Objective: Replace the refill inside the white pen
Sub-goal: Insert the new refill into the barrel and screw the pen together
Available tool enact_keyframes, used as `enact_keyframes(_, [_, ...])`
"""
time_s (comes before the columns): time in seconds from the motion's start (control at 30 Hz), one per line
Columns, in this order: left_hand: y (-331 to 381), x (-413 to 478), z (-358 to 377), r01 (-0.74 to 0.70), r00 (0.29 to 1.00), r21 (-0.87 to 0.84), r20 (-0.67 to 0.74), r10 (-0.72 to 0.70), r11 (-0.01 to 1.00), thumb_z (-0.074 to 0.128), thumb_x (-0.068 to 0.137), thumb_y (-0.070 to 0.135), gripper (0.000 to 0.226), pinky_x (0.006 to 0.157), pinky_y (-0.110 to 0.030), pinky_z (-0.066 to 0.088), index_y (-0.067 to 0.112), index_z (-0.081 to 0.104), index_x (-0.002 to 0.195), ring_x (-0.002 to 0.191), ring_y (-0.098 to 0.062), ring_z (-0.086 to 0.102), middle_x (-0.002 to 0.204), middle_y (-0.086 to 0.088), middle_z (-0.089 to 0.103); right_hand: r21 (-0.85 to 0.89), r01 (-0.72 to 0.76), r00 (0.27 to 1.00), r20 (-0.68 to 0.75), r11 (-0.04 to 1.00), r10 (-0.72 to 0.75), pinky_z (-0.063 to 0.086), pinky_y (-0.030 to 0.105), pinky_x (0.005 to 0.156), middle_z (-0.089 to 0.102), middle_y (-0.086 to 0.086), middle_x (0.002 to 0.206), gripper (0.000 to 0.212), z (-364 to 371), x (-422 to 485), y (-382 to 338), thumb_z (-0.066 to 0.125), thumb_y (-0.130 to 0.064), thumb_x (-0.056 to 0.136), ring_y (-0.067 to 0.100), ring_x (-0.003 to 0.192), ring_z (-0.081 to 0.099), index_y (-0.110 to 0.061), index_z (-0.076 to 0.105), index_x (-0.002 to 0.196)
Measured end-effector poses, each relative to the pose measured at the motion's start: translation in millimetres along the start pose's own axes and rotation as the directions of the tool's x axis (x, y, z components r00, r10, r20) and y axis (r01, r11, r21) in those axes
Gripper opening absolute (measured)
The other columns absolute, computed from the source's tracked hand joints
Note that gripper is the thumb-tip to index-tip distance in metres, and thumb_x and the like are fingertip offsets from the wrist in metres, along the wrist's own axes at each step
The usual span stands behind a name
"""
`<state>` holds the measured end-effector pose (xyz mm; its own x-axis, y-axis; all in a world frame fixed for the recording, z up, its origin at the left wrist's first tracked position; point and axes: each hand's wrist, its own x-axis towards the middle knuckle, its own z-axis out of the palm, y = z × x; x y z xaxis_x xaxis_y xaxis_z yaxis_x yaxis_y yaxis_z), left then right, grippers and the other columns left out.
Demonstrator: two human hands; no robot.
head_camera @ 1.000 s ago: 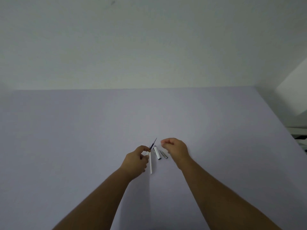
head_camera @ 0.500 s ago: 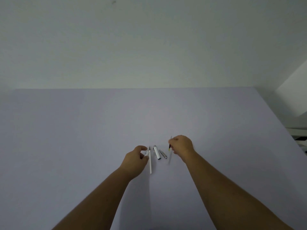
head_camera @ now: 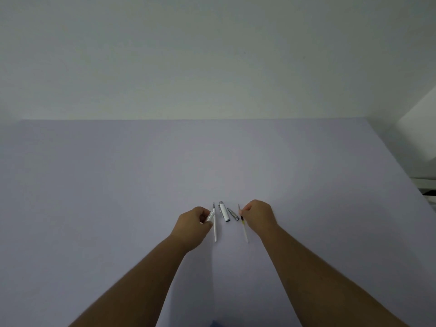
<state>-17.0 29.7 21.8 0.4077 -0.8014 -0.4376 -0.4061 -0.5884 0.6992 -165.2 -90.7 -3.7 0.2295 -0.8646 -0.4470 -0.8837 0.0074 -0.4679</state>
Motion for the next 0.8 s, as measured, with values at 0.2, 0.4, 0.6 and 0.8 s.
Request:
enact_keyframes(0.2, [-0.8, -0.8, -1.2, -0.007, 1.000, -0.007, -0.024, 0.007, 1.000, 0.059, 0.086, 0.018, 0.012, 0.067, -0.027, 0.049, 0.018, 0.062, 0.098, 0.075, -0.019, 0.059, 0.088, 0.000, 0.063, 0.010, 0.023, 0.999, -0.024, 1.000, -0.023, 0.050, 0.036, 0.071, 0.071, 0.025, 0.092, 0.024, -0.7, -4.2, -0.2, 0.057, -0.014, 0.085, 0.035, 0.082, 0.063, 0.006, 0.065, 0.077])
enact_keyframes(0.4, [-4.8, -0.4, -7.6, 0.004, 0.994, 0.001, -0.106, -0.003, 1.000, 0.061, 0.084, 0.021, 0.007, 0.052, -0.016, 0.038, 0.025, 0.057, 0.089, 0.064, -0.003, 0.052, 0.078, 0.010, 0.058, 0.063, 0.124, 0.991, -0.063, 0.990, -0.121, 0.053, 0.037, 0.073, 0.071, 0.015, 0.086, 0.025, 2.0, -16.9, -22.1, 0.055, -0.024, 0.086, 0.032, 0.082, 0.065, -0.003, 0.065, 0.078])
enact_keyframes(0.6, [-10.2, 0.5, -15.2, 0.065, 0.984, -0.052, -0.162, -0.073, 0.997, 0.066, 0.083, 0.022, 0.008, 0.062, -0.027, 0.054, 0.024, 0.059, 0.086, 0.065, -0.008, 0.057, 0.075, 0.010, 0.061, -0.282, 0.244, 0.970, 0.085, 0.928, -0.229, 0.049, 0.032, 0.076, 0.066, 0.009, 0.115, 0.024, 38.2, -29.2, -50.2, 0.054, -0.022, 0.090, 0.027, 0.099, 0.065, -0.009, 0.065, 0.107])
enact_keyframes(0.8, [-19.2, -3.0, -19.4, 0.083, 0.983, -0.073, -0.159, -0.094, 0.994, 0.068, 0.081, 0.021, 0.009, 0.066, -0.031, 0.056, 0.025, 0.060, 0.083, 0.067, -0.010, 0.058, 0.075, 0.008, 0.062, -0.353, 0.277, 0.959, 0.050, 0.894, -0.278, 0.041, 0.029, 0.100, 0.055, 0.009, 0.136, 0.032, 56.7, -35.6, -47.3, 0.044, -0.005, 0.091, 0.019, 0.130, 0.047, -0.008, 0.059, 0.119])
